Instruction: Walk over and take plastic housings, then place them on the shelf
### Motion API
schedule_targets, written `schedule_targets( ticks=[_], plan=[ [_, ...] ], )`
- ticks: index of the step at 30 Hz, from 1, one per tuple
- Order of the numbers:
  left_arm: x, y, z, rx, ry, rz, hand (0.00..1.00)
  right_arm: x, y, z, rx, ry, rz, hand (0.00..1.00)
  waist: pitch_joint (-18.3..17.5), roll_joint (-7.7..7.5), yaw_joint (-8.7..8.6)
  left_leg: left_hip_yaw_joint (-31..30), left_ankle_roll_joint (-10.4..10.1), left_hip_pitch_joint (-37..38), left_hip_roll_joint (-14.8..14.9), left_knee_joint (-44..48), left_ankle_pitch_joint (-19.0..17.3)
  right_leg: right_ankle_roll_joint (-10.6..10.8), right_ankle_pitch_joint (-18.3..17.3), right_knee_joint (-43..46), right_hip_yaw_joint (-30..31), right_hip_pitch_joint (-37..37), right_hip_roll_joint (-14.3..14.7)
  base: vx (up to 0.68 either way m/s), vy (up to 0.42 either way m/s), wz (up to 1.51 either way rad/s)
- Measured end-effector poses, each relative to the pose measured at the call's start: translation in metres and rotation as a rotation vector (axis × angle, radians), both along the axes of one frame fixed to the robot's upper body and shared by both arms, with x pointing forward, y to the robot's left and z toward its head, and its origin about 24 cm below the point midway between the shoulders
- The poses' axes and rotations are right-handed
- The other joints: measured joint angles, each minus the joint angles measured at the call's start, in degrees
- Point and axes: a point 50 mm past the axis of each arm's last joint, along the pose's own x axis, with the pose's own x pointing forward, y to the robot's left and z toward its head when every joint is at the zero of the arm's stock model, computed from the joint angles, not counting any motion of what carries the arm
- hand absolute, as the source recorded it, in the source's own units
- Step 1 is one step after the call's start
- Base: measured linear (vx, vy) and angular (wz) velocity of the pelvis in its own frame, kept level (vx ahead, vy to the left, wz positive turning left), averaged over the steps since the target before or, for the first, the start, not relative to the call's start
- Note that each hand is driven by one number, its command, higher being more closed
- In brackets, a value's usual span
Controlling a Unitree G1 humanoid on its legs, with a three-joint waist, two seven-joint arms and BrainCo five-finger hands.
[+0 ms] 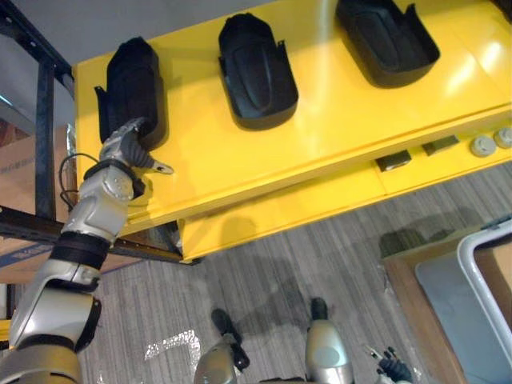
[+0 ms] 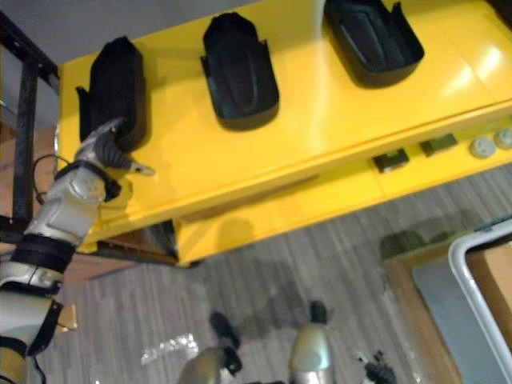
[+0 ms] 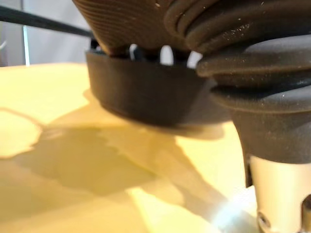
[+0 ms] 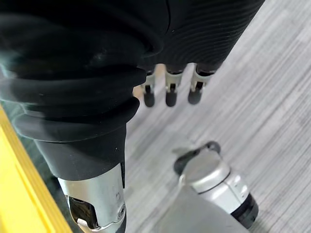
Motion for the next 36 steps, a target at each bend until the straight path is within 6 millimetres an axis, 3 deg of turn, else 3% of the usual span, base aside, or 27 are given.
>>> schedule_targets(
  ticks=[11,21,36],
  plan=[
    [-0.005,0.004,0.017,0.003,0.001,-0.039,0.00,0.009,0.000,0.002,-0.003,-0.021,0.003,0.00,1.6,0.11,0.25,-1.0,0.0,-0.2,0.0,0.0,0.0,0.1,-0.1,0.3,-0.1,0.2,0.0,0.02,0.002,0.04],
    [-0.011,0.002,0.029,-0.014,0.114,-0.128,0.00,0.011,-0.001,0.003,-0.004,-0.029,0.000,0.00,1.9,0.54,0.38,-1.7,0.0,0.0,0.0,0.0,0.0,0.1,-0.4,0.3,-1.2,0.9,-0.1,0.01,0.003,0.03],
    [-0.026,-0.007,0.033,0.056,0.266,-0.267,0.00,0.010,-0.014,0.007,-0.030,-0.039,-0.038,0.00,2.0,2.85,0.48,-2.7,0.0,0.0,-0.7,0.0,0.0,0.5,-0.7,0.1,-2.1,1.8,-0.8,0.01,0.004,0.02]
  ],
)
